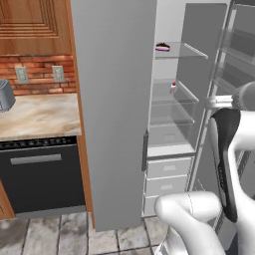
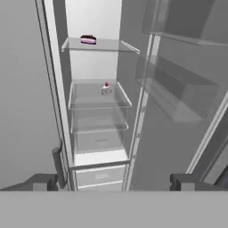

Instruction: Take the cakes from the fridge and place them on the empty tray on the dining counter.

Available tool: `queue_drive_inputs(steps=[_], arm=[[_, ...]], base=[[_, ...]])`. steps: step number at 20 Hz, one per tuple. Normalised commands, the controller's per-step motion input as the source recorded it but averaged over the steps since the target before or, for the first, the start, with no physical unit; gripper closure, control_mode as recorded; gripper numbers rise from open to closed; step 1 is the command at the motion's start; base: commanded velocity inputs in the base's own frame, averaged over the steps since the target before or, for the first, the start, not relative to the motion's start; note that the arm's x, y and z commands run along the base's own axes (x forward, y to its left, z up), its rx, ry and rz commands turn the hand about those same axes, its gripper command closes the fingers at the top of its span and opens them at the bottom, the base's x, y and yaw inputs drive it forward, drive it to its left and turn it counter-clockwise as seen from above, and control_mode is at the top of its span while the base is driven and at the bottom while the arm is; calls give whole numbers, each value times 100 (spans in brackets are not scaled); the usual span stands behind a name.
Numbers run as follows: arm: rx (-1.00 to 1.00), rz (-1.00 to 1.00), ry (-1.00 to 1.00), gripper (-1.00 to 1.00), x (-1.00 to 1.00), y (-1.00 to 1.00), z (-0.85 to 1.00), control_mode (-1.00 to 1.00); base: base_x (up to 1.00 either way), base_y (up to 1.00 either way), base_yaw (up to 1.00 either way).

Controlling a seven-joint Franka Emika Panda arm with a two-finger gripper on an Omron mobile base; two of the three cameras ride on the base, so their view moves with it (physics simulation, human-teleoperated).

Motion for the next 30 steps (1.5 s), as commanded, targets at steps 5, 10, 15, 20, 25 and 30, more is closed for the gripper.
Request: queue_drive_inputs(steps=[5,10,15,20,25,30], arm=[[0,21,-10,-100,2,6,0,-100],[0,4,-4,-100,23,-4,0,100],[0,0,0,-100,0,0,0,100],[0,0,0,-100,0,0,0,100],[0,0,0,-100,0,0,0,100],[0,0,0,-100,0,0,0,100]], base=[[0,0,0],[24,-12,0],[56,2,-14],[27,3,-25],[5,4,-33],[37,14,-23]])
